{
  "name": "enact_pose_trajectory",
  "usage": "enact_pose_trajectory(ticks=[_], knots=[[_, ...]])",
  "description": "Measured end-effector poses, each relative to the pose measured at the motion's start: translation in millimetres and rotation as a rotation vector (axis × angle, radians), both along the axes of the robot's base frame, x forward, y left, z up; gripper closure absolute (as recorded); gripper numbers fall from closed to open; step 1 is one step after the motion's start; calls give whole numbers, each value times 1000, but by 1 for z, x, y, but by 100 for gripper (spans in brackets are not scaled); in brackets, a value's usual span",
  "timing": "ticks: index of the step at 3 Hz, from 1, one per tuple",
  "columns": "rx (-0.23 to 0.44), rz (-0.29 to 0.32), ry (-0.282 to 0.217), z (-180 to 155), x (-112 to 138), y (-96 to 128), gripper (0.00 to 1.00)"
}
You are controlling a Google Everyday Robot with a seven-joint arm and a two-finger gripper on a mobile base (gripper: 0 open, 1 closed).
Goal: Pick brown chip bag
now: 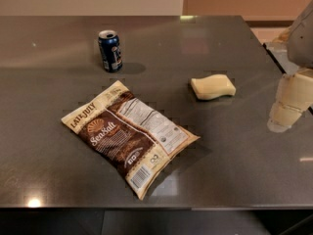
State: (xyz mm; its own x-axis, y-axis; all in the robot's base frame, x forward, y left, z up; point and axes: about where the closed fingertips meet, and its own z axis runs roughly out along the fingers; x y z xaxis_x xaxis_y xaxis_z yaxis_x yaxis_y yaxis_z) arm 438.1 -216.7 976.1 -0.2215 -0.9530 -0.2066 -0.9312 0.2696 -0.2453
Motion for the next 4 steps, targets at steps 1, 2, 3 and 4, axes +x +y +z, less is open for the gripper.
enact_pose_trajectory(ticks=[1,2,3,4], knots=[[0,0,0,0,0,0,0],[35,9,1,-2,12,13,0],[75,24,18,-11,28,41,0],[116,40,72,-27,39,80,0]])
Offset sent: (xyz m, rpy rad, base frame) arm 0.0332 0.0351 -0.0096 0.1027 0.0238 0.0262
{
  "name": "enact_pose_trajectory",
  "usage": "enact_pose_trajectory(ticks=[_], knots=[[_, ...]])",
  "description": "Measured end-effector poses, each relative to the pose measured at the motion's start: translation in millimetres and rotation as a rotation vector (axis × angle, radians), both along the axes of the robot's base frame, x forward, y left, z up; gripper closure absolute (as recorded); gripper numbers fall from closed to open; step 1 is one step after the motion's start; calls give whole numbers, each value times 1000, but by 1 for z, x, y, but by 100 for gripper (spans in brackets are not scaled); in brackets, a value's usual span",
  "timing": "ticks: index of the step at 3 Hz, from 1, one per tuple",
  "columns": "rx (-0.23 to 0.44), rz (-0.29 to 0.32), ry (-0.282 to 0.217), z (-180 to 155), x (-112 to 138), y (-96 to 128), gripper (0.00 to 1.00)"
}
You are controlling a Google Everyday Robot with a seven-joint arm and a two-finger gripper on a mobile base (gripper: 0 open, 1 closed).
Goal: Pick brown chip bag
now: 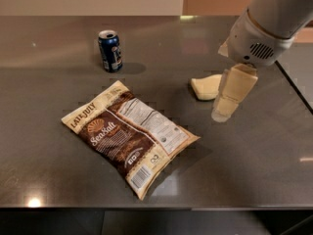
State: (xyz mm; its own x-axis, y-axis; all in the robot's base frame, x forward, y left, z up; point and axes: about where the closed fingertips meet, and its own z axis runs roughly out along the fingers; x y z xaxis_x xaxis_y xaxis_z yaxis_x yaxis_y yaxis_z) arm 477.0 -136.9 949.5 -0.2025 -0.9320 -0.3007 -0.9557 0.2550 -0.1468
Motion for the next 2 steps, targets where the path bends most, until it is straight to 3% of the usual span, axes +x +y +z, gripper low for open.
enact_pose_trajectory(ticks=[2], knots=[[66,16,111,-26,-13,66,0]])
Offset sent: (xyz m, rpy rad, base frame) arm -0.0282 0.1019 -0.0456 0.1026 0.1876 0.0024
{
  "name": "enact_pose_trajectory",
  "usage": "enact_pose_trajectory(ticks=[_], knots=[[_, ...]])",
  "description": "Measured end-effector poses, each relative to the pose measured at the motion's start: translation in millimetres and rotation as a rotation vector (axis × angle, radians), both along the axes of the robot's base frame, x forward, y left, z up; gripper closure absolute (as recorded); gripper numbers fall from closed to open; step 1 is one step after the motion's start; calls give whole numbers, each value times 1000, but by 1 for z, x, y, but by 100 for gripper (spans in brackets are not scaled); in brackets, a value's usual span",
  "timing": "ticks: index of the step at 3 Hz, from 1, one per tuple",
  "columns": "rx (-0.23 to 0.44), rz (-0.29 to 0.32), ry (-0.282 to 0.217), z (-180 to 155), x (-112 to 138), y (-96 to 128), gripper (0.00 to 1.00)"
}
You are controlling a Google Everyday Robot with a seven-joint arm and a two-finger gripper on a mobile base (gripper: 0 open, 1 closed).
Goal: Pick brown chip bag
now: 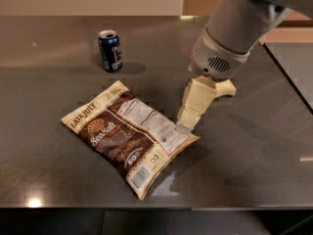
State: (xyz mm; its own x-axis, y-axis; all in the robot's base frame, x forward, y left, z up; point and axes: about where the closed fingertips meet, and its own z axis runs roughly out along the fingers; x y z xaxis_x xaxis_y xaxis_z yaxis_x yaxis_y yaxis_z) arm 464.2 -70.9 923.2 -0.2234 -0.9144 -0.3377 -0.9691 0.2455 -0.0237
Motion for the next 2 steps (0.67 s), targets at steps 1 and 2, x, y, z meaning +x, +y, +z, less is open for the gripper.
enact_pose_trajectory(ticks=[1,2], knots=[[31,-5,38,-14,-12,23,0],[56,-5,40,-26,-23,42,0]])
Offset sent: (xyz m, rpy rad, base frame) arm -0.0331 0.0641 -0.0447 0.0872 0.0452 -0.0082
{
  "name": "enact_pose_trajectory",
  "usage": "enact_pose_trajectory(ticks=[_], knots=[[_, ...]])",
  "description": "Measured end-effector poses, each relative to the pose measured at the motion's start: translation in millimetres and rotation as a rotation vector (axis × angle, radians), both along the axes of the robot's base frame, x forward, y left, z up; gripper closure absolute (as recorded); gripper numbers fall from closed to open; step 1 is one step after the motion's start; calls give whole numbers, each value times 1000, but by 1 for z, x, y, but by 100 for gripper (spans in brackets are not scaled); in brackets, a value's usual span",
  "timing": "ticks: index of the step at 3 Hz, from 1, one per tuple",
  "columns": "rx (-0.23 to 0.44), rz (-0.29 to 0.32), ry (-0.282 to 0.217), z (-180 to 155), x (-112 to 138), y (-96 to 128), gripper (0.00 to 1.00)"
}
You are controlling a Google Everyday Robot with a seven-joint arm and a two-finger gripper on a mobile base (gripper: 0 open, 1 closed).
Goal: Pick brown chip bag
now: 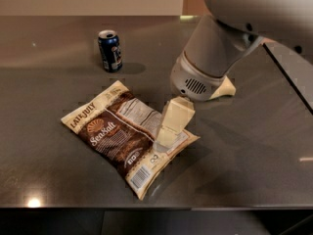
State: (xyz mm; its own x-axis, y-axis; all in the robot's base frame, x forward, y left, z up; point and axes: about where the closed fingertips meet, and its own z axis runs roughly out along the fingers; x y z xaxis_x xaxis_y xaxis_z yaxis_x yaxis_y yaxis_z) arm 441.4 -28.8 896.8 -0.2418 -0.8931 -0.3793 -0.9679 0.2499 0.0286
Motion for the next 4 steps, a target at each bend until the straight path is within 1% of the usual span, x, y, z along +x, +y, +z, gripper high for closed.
enact_pose_trajectory(ticks=[1,2,3,4], knots=[[8,-2,-2,-15,-7,17,0],[-1,-15,-13,-26,-6,27,0],[-11,-27,-25,-34,-2,32,0],[-20,-36,-37,-38,1,35,18]])
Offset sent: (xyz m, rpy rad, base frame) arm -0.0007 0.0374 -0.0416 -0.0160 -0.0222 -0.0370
